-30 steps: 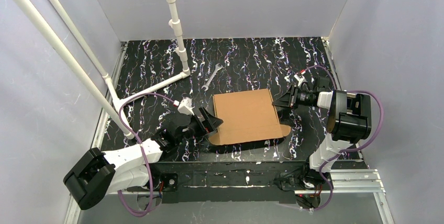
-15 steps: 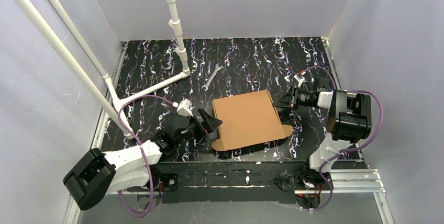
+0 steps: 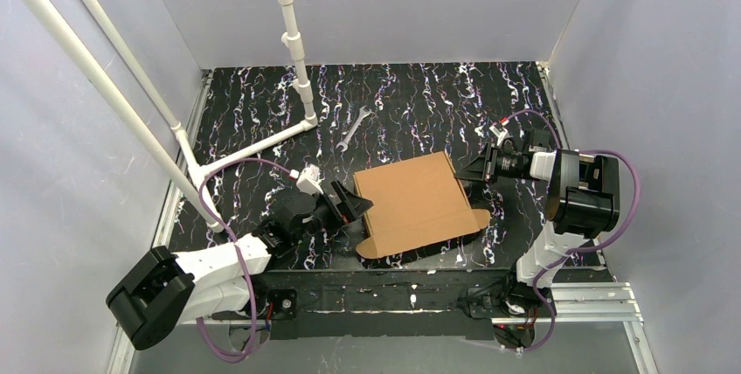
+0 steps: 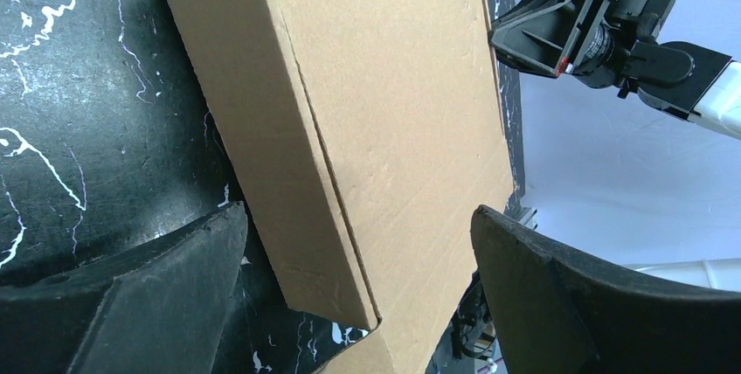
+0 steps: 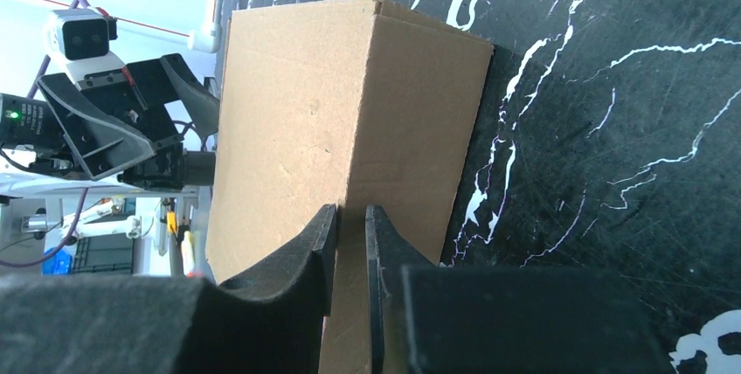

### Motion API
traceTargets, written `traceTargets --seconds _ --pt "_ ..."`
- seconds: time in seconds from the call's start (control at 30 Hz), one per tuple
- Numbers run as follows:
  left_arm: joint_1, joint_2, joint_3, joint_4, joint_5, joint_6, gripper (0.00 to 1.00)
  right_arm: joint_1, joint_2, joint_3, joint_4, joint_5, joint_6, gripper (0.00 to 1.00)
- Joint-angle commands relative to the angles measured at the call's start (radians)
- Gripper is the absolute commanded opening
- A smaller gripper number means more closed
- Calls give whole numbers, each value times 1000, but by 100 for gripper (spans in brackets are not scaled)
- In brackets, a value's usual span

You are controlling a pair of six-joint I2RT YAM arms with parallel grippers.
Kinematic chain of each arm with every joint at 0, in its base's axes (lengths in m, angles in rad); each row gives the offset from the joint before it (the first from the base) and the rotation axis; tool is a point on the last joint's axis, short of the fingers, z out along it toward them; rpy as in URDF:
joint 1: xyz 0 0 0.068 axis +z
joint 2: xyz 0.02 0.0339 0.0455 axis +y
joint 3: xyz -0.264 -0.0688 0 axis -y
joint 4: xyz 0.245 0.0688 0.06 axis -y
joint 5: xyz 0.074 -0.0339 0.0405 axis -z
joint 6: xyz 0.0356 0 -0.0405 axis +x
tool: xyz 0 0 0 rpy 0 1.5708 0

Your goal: Fold the paper box

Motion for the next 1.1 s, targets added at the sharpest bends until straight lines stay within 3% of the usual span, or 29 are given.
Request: traceTargets --seconds 0.0,1.07 --pt "5 8 16 21 12 8 98 -4 36 0 -60 89 -80 24" --pt "6 34 26 47 36 17 98 -11 46 10 -88 74 -113 24"
